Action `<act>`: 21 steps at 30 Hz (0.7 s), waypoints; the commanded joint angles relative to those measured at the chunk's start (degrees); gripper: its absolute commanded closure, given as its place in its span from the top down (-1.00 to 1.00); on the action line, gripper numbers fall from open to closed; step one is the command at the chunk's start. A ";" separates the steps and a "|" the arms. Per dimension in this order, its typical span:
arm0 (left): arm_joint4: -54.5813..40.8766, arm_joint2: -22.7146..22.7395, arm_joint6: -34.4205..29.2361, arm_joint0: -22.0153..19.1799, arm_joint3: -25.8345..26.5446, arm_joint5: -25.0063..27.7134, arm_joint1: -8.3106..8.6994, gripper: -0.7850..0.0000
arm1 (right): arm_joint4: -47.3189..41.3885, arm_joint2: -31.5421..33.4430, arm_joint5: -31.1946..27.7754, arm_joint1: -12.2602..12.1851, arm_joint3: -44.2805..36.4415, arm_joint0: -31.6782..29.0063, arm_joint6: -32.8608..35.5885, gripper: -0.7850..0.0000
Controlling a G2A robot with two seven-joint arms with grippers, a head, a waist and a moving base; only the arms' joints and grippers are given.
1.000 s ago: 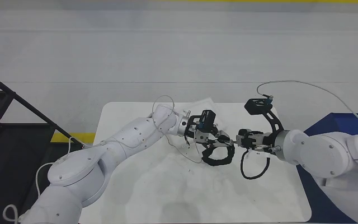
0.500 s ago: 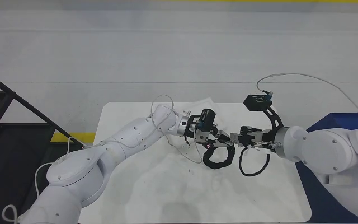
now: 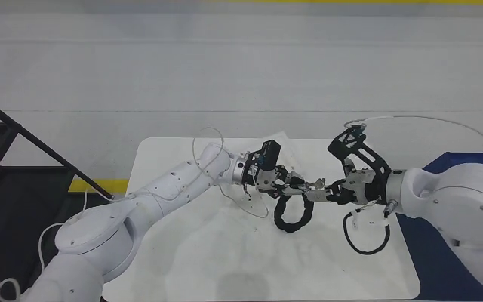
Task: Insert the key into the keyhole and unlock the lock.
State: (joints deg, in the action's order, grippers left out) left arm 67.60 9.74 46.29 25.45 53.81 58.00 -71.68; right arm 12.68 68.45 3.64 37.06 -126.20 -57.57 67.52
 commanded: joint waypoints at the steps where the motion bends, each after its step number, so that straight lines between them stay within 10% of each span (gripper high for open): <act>1: -0.71 0.00 -0.01 0.33 0.24 0.00 0.45 -1.00 | 3.87 0.58 -2.43 -0.32 -0.50 -2.55 -1.01 1.00; 21: -3.45 0.00 -2.73 0.04 1.49 0.00 2.62 -1.00 | 19.29 0.86 -7.56 -0.60 -4.87 -11.74 -11.87 1.00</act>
State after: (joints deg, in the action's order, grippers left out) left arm 64.29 9.74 44.08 25.64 55.47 58.00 -69.10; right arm 31.94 69.32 -3.93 36.46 -131.06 -69.31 55.68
